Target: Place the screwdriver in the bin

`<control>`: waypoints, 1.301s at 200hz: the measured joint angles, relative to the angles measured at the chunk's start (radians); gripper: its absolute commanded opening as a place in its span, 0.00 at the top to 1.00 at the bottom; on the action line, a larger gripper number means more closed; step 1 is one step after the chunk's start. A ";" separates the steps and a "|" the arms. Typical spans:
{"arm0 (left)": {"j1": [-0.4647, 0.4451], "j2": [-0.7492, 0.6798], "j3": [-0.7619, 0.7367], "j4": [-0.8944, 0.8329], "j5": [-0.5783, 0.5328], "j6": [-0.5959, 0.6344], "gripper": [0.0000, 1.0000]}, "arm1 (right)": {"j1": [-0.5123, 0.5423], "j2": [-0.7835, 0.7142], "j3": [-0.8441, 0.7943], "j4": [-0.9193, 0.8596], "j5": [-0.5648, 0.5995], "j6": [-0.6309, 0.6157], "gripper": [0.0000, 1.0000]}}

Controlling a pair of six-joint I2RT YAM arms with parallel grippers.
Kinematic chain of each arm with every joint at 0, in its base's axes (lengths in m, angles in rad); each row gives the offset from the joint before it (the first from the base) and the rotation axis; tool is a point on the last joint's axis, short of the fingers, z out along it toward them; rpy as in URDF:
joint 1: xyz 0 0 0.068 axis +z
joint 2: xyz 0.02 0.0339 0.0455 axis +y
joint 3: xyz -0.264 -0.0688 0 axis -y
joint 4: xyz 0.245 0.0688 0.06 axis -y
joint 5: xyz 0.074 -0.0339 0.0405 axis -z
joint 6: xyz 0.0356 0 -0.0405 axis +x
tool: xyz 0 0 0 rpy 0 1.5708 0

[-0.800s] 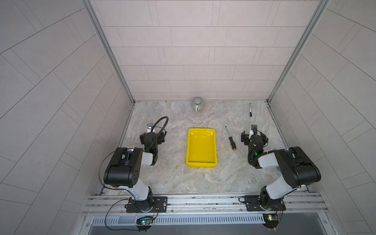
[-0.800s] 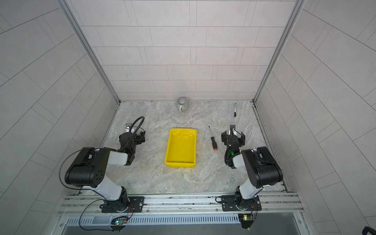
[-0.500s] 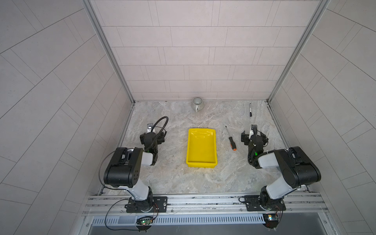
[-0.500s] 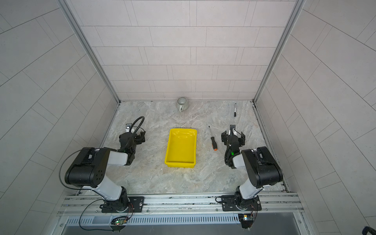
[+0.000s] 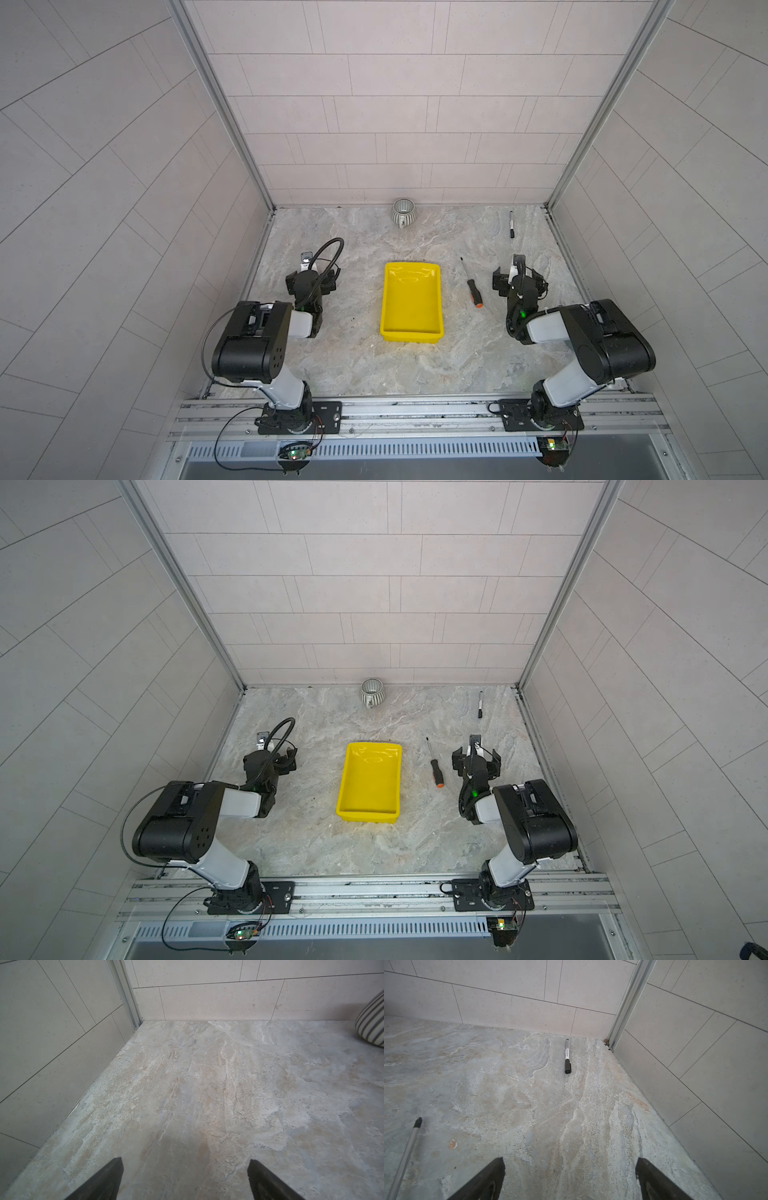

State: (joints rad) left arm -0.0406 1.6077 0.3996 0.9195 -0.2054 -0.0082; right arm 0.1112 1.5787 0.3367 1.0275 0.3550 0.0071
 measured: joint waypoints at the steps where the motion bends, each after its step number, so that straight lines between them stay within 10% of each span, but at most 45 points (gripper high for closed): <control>1: 0.000 0.000 0.000 0.000 0.000 0.000 0.00 | 0.000 0.000 0.000 0.000 0.000 0.000 0.01; 110: 0.000 -0.017 -0.033 0.021 0.030 0.002 0.00 | 0.002 0.000 -0.010 0.028 0.002 -0.005 0.01; 166: -0.033 -0.391 0.061 -0.376 0.074 -0.025 0.00 | 0.143 -0.210 -0.202 0.138 0.195 -0.048 0.01; 191: -0.129 -0.528 0.201 -0.646 0.057 -0.091 0.00 | 0.296 -0.559 -0.108 -0.204 0.261 -0.047 0.01; 219: -0.179 -0.631 0.255 -0.933 0.133 -0.218 0.00 | 0.317 -0.850 0.117 -0.787 0.287 0.257 0.01; 260: -0.178 -0.591 0.205 -1.196 0.252 -0.322 0.00 | 0.278 -1.098 -0.024 -1.197 0.188 0.482 0.01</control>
State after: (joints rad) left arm -0.2184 1.0168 0.6048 -0.2768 0.0463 -0.3302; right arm 0.3897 0.4805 0.3130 -0.1696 0.5426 0.4892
